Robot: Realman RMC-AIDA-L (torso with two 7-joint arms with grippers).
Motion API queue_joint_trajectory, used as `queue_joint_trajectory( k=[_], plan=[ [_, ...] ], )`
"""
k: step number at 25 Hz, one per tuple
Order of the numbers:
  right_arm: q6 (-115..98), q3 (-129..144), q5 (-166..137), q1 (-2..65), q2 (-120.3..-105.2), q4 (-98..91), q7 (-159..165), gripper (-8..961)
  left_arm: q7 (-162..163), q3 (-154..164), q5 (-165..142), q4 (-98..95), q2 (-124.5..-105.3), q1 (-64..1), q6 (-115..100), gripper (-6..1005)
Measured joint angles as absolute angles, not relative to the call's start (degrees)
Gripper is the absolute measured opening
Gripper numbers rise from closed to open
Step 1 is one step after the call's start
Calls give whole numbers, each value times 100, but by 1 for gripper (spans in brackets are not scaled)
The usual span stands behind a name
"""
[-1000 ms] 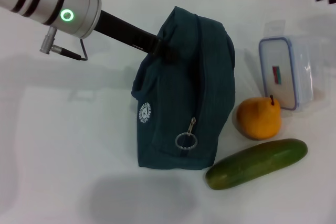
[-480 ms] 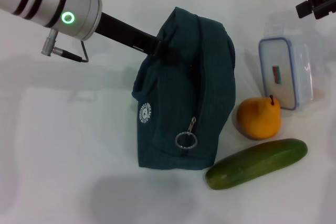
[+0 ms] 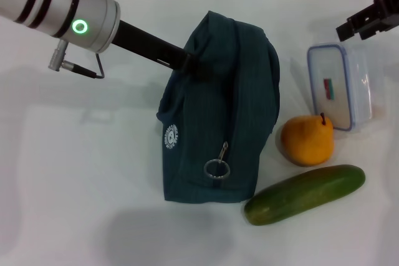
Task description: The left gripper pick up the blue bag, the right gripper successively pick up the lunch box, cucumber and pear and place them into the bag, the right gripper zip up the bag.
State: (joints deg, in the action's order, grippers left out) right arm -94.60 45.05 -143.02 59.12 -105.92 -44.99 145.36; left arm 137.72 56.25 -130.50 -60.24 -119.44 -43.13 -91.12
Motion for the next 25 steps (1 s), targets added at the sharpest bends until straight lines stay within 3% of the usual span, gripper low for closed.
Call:
queue_joint_trajectory(
  k=[23, 25],
  plan=[
    [-8955, 4820, -14298, 5918, -10855, -4526, 14484, 568, 13545, 5593, -13052, -5853, -11944, -4306, -9108, 44],
    [-8943, 4824, -14298, 5917, -10858, -4527, 14484, 514, 13544, 5598, -13052, -5853, -11944, -4307, -9107, 44]
  ],
)
